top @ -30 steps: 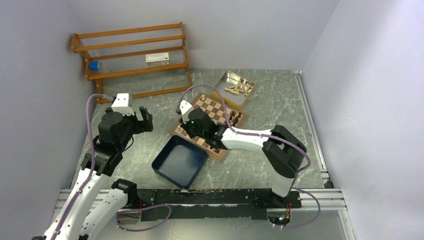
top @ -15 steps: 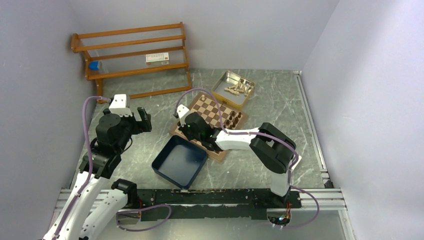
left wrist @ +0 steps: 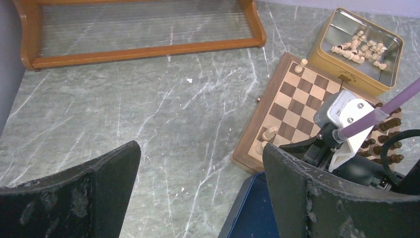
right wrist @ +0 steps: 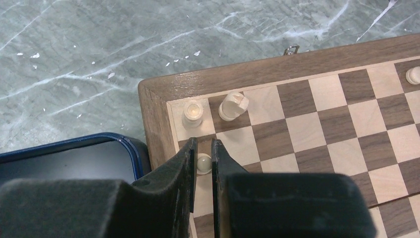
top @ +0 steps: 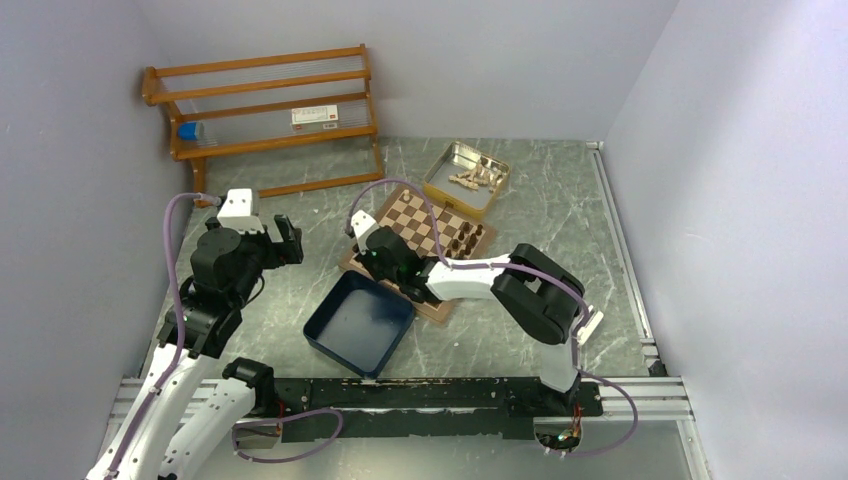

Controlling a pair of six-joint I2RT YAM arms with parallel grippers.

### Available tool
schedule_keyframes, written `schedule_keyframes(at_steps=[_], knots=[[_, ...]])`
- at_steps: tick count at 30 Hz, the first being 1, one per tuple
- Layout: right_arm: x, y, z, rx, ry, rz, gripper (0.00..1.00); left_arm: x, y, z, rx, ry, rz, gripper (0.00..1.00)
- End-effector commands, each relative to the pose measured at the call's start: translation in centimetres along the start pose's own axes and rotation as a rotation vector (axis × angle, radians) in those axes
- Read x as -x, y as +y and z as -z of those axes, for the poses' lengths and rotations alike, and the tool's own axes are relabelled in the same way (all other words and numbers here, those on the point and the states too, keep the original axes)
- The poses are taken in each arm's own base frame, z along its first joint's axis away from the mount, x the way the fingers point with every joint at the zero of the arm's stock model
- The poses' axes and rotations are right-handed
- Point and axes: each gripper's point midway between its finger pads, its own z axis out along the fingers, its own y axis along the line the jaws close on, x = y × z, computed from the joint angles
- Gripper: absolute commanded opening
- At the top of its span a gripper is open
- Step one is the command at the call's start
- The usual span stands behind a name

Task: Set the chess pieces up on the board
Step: Place the chess piece on the chessboard.

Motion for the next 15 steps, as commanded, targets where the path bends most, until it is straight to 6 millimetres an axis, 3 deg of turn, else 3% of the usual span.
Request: schedule_keyframes(at_steps=[1,15], knots=[[0.67,0.08,-0.83,-0.018,-0.017,0.006,0.17,0.8,0.19,0.23,0.008,-0.025,0.008,0.98],[0.41,0.26,-1.05,-0.012,-0.001,0.0,0.21,0.82,0.15,0.29,0.005,-0.026,0.009,0.98]])
